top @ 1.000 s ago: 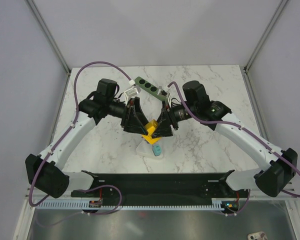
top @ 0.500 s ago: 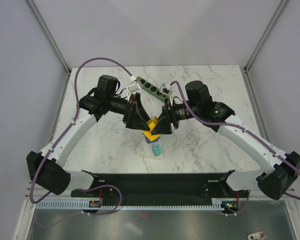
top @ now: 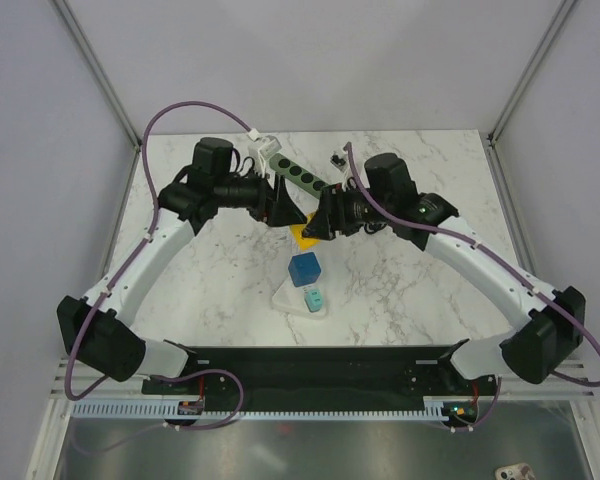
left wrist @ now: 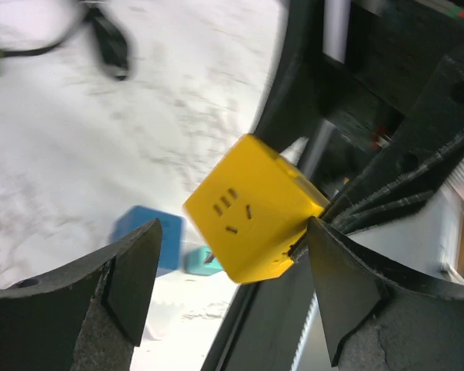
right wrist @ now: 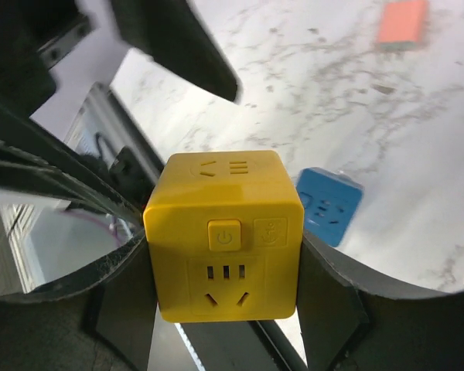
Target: Insert the plug
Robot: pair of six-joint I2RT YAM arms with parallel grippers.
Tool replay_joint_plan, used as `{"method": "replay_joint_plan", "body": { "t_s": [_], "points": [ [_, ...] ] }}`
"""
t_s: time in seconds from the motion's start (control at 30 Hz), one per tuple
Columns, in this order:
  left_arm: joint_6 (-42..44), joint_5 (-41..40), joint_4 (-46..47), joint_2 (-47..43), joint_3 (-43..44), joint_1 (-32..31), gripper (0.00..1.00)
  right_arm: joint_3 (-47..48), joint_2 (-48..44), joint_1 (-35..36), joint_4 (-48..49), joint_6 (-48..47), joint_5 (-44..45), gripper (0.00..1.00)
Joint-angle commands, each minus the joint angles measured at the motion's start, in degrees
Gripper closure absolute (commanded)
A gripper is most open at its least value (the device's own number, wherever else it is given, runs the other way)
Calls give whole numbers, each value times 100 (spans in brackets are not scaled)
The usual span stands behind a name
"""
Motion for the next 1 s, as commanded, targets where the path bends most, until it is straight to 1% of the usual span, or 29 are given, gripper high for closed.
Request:
{"method": "replay_joint_plan", "body": {
  "t_s": [0.0, 0.03, 0.07, 0.13, 0.17, 0.2, 0.23, 0.27, 0.3, 0.33, 0.37, 0.4, 0.43, 0.47, 0.53, 0.6, 0.63, 0.7, 0.77, 0.8, 0.83, 0.87, 0.9, 0.93, 0.97],
  "points": [
    [-1171, -2970, 10, -105, 239, 188, 18, 685, 458, -43, -378, 623, 1324, 100],
    [-1296, -4082, -159, -202, 249, 197, 17, 1034, 634, -52, -788, 728, 1605, 100],
    [-1393, -4563, -204, -316, 205, 197, 17, 1186, 984, -61, -967, 1034, 2113, 100],
    [-1613, -5354, -187, -658, -14, 206, 15, 1415, 1267, -52, -1170, 1352, 2520, 100],
    [-1701, -6011, -178, -834, -119, 197, 11, 1555, 1503, -52, -1188, 1675, 2844, 100],
    [-1736, -6305, -178, -836, -181, 197, 11, 1643, 1619, -52, -1206, 1853, 3039, 100],
    [-1780, -6769, -160, -949, -243, 206, 7, 1931, 1759, -52, -1249, 1976, 3145, 100],
    [-1772, -6869, -117, -976, -304, 215, 6, 2126, 2074, -52, -1398, 2108, 3338, 100],
    [-1598, -6888, -64, -976, -418, 267, 6, 2354, 2260, -52, -1530, 2405, 3723, 100],
    [-1561, -6888, -29, -968, -428, 294, 6, 2634, 2470, -52, -1705, 2521, 3909, 100],
    [-1561, -6905, -55, -889, -437, 329, 6, 3316, 2925, -52, -2203, 2714, 4163, 100],
    [-1726, -6862, -81, -880, -463, 364, 7, 3679, 3173, -52, -2469, 2933, 4523, 100],
    [-1798, -6670, -81, -880, -498, 382, 7, 4449, 3428, -52, -2993, 3092, 4779, 100],
    [-1868, -6590, -55, -915, -559, 391, 7, 4796, 3909, -52, -3216, 3198, 4955, 100],
    [-2000, -6318, 76, -898, -770, 408, 7, 5586, 4508, -87, -3586, 3426, 5333, 100],
    [-2070, -6142, 226, -740, -867, 434, 9, 5827, 4774, -149, -3588, 3524, 5379, 100],
    [-2088, -5862, 218, -678, -850, 435, 10, 6019, 5019, -236, -3588, 3577, 5335, 100],
    [-2184, -5510, 200, -529, -850, 452, 12, 6187, 5249, -333, -3553, 3595, 5265, 100],
    [-2211, -5289, 226, -511, -920, 443, 13, 6189, 5390, -474, -3246, 3612, 5011, 100],
    [-1968, -5253, 435, -493, -1033, 443, 13, 6066, 5364, -500, -2992, 3464, 4870, 100],
    [-1809, -5331, 542, -397, -1069, 443, 13, 5700, 5216, -535, -2320, 3211, 4695, 100],
    [-1720, -5497, 612, -301, -991, 452, 13, 5504, 5110, -536, -2052, 2869, 4545, 100],
    [-1780, -5560, 665, -160, -886, 548, 13, 5328, 5014, -536, -1919, 2770, 4631, 100],
    [-1850, -5308, 640, 137, -720, 636, 15, 5109, 4926, -536, -1865, 2708, 4814, 100],
    [-1990, -5114, 605, 331, -361, 724, 16, 5029, 4785, -544, -1856, 2655, 5199, 100]
  ]
}}
